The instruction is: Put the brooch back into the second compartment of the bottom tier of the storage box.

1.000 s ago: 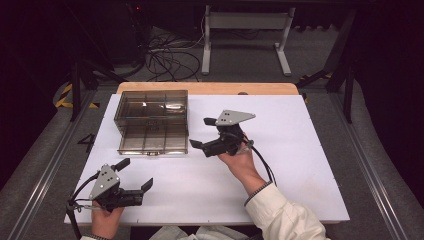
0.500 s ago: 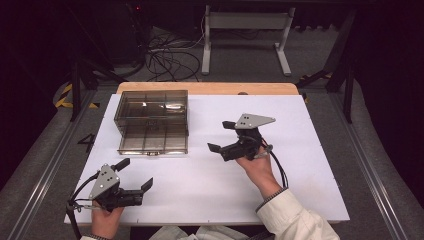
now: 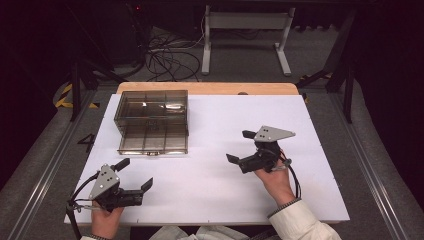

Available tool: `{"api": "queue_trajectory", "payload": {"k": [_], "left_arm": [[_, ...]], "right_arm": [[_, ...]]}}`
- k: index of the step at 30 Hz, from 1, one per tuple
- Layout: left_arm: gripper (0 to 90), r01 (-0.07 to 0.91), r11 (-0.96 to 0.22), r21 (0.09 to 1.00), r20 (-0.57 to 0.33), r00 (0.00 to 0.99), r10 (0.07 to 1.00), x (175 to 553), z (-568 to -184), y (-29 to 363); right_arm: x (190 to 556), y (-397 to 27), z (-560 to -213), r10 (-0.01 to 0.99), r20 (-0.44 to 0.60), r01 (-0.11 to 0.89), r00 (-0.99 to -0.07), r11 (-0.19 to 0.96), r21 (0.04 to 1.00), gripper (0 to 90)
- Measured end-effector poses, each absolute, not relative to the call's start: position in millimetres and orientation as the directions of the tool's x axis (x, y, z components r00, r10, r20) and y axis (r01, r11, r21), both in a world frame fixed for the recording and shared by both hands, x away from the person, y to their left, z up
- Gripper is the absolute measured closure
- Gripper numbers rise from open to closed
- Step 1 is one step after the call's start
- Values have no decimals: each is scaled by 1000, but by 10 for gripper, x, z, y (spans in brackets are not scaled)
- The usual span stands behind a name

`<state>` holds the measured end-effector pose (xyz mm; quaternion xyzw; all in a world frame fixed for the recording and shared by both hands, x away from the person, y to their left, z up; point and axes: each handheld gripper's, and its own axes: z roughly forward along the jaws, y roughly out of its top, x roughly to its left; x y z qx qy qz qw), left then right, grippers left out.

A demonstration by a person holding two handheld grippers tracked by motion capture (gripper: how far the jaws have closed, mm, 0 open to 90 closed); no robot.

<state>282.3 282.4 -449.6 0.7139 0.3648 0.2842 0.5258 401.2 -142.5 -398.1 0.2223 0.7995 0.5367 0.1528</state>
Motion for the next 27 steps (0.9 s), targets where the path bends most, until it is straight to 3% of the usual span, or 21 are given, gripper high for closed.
{"api": "queue_trajectory", "payload": {"k": [27], "left_arm": [[21, 223, -194, 955, 27, 588, 808, 2825, -4501, 2801]], "right_arm": [[3693, -2243, -4583, 635, 48, 273, -771, 261, 926, 4]]}}
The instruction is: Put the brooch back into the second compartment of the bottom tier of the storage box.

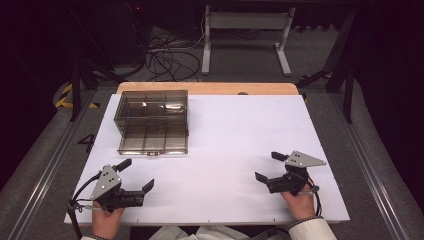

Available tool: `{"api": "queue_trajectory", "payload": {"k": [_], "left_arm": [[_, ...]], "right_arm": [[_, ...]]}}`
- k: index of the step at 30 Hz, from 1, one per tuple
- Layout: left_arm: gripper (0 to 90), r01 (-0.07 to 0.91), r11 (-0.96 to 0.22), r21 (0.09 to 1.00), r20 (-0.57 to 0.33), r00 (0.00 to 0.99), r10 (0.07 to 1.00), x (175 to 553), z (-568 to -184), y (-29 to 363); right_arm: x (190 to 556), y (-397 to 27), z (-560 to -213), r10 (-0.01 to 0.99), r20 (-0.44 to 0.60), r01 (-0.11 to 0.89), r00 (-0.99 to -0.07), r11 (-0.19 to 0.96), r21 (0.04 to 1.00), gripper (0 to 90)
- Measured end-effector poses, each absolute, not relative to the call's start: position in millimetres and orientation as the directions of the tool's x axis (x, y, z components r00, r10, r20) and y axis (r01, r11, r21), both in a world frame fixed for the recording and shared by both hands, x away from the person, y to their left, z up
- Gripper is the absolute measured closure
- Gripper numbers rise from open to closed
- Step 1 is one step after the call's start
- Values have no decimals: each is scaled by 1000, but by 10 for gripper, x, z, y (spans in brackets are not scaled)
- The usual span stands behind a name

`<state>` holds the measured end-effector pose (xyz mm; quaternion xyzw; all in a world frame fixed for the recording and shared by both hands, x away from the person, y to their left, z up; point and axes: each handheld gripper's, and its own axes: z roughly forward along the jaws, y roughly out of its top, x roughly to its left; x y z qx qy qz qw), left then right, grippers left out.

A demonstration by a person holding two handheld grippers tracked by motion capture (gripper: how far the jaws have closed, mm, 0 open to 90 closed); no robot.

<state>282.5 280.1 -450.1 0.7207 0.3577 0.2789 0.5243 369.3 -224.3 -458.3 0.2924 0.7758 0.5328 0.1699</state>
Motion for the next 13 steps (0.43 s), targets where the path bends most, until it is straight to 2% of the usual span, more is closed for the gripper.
{"api": "queue_trajectory", "payload": {"k": [4, 13], "left_arm": [[21, 231, -188, 955, 17, 587, 810, 2834, -4507, 2804], [22, 220, -195, 956, 31, 586, 810, 2832, -4513, 2800]], "right_arm": [[3722, -2279, -4606, 639, 72, 279, -766, 230, 932, 12], [3708, -2262, -4588, 651, 28, 256, -759, 258, 931, 22]]}}
